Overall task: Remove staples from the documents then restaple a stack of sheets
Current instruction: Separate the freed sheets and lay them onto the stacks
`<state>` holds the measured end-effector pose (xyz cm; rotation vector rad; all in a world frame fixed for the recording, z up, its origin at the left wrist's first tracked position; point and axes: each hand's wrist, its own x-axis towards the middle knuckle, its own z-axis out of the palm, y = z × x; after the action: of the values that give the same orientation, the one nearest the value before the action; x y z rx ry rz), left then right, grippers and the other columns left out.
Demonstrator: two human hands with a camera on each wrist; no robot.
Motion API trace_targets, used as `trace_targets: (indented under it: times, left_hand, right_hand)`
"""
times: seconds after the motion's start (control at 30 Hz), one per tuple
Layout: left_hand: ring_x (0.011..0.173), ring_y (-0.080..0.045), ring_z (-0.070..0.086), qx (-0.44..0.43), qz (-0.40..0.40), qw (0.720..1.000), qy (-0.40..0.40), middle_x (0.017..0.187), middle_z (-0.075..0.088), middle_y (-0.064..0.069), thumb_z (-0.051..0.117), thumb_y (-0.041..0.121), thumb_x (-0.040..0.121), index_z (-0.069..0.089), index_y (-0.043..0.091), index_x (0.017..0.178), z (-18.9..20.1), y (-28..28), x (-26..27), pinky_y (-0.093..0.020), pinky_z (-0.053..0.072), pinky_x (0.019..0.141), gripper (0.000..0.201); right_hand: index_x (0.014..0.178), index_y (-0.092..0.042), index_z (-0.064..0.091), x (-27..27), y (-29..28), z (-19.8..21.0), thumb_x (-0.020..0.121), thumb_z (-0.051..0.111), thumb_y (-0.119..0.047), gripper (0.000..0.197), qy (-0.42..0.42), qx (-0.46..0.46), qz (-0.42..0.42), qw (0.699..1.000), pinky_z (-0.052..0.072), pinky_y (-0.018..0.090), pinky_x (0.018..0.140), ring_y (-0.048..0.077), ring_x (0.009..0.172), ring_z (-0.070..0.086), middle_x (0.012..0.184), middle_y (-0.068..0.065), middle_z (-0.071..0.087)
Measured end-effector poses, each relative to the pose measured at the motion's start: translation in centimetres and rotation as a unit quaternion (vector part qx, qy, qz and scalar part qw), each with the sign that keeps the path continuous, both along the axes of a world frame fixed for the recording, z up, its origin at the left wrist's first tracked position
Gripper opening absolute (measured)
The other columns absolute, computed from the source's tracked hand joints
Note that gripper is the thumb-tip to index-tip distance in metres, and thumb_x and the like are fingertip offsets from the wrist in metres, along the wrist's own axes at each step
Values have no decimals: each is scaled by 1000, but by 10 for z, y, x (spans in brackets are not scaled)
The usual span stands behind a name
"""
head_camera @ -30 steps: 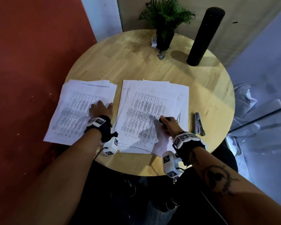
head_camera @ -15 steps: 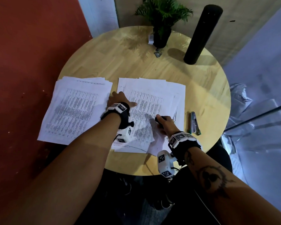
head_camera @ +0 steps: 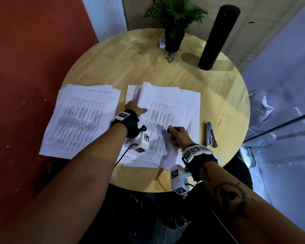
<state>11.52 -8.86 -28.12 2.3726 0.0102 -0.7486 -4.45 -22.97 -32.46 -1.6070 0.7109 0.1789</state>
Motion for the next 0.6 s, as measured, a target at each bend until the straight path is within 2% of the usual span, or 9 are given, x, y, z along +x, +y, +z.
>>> trace_targets:
  times: [0.03, 0.13, 0.17, 0.27, 0.33, 0.4, 0.5, 0.53, 0.6]
  left_hand:
    - [102, -33, 60, 6, -21, 1000, 2, 122, 60, -17, 70, 24, 84, 54, 0, 124, 0, 2, -2, -28, 46, 71, 49]
    - [85, -28, 53, 23, -64, 997, 39, 108, 58, -18, 72, 20, 83, 53, -5, 121, 4, 9, -6, -22, 43, 47, 50]
    - [84, -27, 52, 21, -71, 996, 51, 103, 56, -16, 73, 19, 82, 53, -6, 120, 6, 11, -5, -23, 41, 46, 50]
    - [88, -28, 55, -1, -63, 996, 63, 103, 59, -16, 77, 17, 77, 56, -6, 118, 11, 15, -5, -28, 46, 61, 52]
    - [97, -30, 60, -33, -32, 999, 25, 112, 63, -18, 82, 19, 71, 58, -6, 115, 16, 20, -9, -33, 49, 75, 56]
    - [97, -27, 61, -74, -13, 997, -21, 105, 64, -16, 85, 21, 67, 61, -4, 108, 23, 24, -15, -33, 47, 77, 54]
    - [84, -20, 55, -147, -11, 986, -77, 86, 58, -12, 83, 21, 69, 59, 5, 87, 42, 34, -20, -30, 40, 72, 34]
    - [83, -19, 55, -178, -4, 980, -89, 86, 57, -11, 83, 19, 69, 58, 6, 85, 49, 37, -22, -31, 40, 72, 32]
    - [86, -19, 58, -237, 25, 965, -105, 90, 61, -12, 82, 12, 69, 62, 5, 90, 69, 42, -28, -35, 46, 79, 30]
  right_hand:
    - [56, -19, 42, 0, 0, 0, 95, 52, -31, 41, -1, 0, 0, 1000, 24, 19, 42, -2, 29, 31, 46, -6, 37]
    - [55, -19, 41, -1, 2, 5, 96, 50, -30, 43, -3, 6, -7, 1000, 24, 20, 44, 0, 30, 30, 44, -7, 36]
    - [55, -20, 42, -1, 2, 7, 96, 49, -30, 42, -2, 10, -8, 1000, 24, 20, 43, -1, 29, 31, 43, -8, 36]
    - [56, -22, 45, -2, 4, 14, 97, 47, -31, 41, 12, 24, -5, 1000, 25, 20, 48, -1, 30, 35, 40, -11, 39]
    - [63, -19, 52, -3, 2, 24, 97, 45, -33, 38, 35, 40, -18, 998, 29, 22, 53, 10, 45, 43, 51, -3, 46]
    - [73, -12, 59, -6, -3, 37, 97, 45, -34, 36, 52, 57, -47, 996, 35, 25, 58, 17, 60, 47, 67, 5, 52]
    - [87, 10, 59, -8, -13, 69, 93, 54, -32, 43, -20, 28, -56, 998, 33, 24, 57, 20, 68, 47, 81, 12, 53]
    - [83, 9, 61, -7, -19, 79, 88, 60, -33, 42, -61, -1, -57, 997, 33, 25, 57, 20, 70, 48, 79, 13, 53]
    - [73, -3, 62, -7, -28, 112, 79, 69, -30, 29, -141, -66, -58, 986, 38, 23, 54, 20, 69, 50, 75, 17, 56]
